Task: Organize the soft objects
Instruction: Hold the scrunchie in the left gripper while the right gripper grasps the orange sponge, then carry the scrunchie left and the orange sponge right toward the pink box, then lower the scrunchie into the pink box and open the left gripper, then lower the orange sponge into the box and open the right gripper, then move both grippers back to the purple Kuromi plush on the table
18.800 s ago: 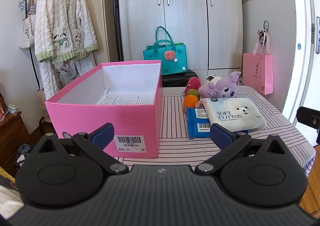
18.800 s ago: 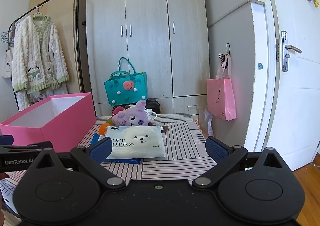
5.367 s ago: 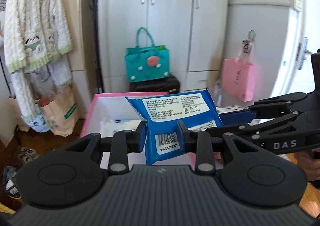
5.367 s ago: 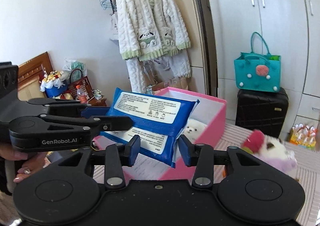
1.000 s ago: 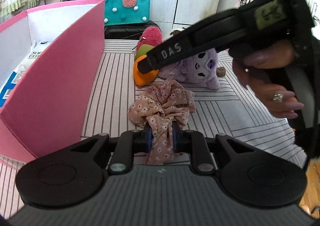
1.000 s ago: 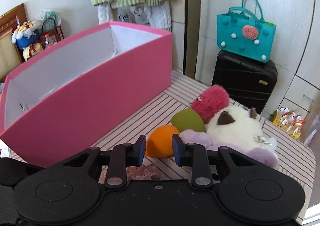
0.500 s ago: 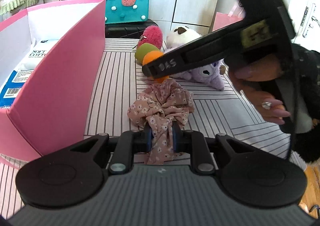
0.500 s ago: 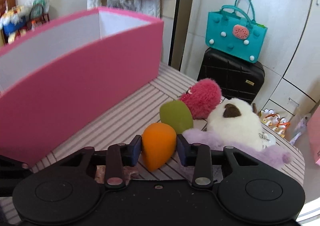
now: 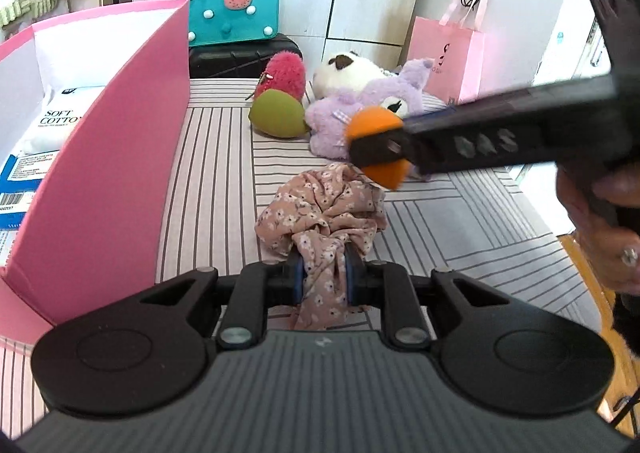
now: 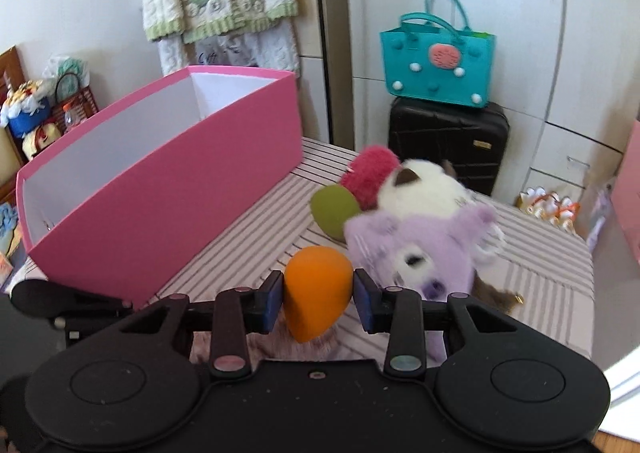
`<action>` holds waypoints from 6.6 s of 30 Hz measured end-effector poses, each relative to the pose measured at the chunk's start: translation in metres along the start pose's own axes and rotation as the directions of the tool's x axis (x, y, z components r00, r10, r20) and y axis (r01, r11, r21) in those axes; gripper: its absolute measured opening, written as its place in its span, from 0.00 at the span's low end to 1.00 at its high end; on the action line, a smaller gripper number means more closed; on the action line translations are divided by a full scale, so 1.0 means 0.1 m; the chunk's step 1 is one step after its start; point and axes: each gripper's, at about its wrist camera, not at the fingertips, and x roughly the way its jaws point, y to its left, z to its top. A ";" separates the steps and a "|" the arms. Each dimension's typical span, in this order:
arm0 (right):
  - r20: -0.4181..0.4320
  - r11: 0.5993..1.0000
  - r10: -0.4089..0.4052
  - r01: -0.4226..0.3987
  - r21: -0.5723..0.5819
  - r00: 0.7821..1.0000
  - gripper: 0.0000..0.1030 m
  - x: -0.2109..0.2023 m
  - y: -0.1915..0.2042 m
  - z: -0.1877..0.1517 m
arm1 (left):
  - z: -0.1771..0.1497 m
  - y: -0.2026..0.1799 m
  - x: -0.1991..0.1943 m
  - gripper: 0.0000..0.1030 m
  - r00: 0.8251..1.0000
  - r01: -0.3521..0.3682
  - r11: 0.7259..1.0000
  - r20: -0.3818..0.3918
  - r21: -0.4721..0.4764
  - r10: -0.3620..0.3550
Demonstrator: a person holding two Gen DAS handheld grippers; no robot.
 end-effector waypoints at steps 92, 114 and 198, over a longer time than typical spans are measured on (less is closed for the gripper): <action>0.062 0.958 0.136 -0.115 -0.262 0.989 0.42 0.10 1.27 0.97 | 1.15 1.75 -0.52 0.19 0.970 -0.234 0.955 -0.021 0.182 0.242; -0.113 0.916 0.181 -0.209 -0.344 0.977 0.42 0.87 1.38 1.13 | 1.37 2.08 -0.33 0.50 0.962 -0.268 0.956 -0.011 0.119 0.271; 0.180 0.962 -0.204 0.231 -0.145 0.962 0.83 -0.01 -0.15 -0.63 | 0.73 -0.08 0.54 0.95 0.995 0.059 0.997 0.078 0.046 -0.062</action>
